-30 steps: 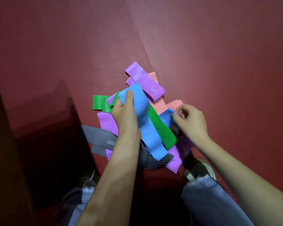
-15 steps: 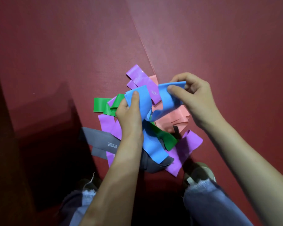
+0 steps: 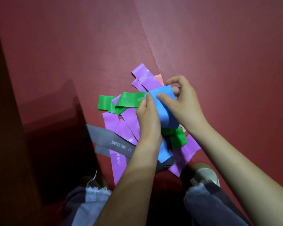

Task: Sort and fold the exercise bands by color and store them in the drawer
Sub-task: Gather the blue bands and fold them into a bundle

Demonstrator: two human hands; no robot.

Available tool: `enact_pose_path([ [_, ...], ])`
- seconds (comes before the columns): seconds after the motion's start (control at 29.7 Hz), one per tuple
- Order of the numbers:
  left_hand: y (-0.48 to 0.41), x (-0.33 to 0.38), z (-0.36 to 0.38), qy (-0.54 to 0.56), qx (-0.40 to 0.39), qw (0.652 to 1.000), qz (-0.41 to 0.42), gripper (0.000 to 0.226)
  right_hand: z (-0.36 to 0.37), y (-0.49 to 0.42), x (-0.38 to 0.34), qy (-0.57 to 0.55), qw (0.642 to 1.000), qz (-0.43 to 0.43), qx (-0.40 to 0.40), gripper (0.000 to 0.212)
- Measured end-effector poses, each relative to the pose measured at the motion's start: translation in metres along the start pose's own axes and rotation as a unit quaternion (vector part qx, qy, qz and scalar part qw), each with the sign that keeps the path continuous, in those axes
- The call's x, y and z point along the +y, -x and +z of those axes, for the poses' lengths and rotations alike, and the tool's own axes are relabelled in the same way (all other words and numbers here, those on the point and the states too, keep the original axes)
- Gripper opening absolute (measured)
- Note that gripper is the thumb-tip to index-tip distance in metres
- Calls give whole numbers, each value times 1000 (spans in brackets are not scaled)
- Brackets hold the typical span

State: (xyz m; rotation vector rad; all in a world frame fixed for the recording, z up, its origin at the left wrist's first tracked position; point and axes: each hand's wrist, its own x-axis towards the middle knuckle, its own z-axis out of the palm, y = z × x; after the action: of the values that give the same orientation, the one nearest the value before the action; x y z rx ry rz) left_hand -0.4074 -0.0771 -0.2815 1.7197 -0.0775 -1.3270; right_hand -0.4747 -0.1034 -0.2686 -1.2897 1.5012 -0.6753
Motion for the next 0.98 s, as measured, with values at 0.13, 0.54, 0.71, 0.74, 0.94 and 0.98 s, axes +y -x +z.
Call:
enact_pose_path([
  [0.13, 7, -7, 7, -28, -69, 997, 4, 21, -10, -1, 10, 15, 999, 12, 30, 31],
  [0.54, -7, 57, -6, -32, -111, 986, 123, 27, -10, 3, 31, -5, 993, 23, -117, 30],
  [0.71, -4, 67, -8, -18, -126, 984, 128, 25, -11, -2, 22, -44, 977, 55, -199, 17],
  [0.74, -5, 67, -9, -11, -124, 984, 127, 25, -12, -1, 22, -38, 975, 63, -209, 24],
  [0.94, -9, 60, -14, -7, -109, 987, 116, 25, -7, 11, 17, -174, 943, 121, -257, 18],
  [0.98, -9, 58, -15, -3, -108, 988, 113, 22, -6, 13, 16, -205, 929, 142, -274, 19],
])
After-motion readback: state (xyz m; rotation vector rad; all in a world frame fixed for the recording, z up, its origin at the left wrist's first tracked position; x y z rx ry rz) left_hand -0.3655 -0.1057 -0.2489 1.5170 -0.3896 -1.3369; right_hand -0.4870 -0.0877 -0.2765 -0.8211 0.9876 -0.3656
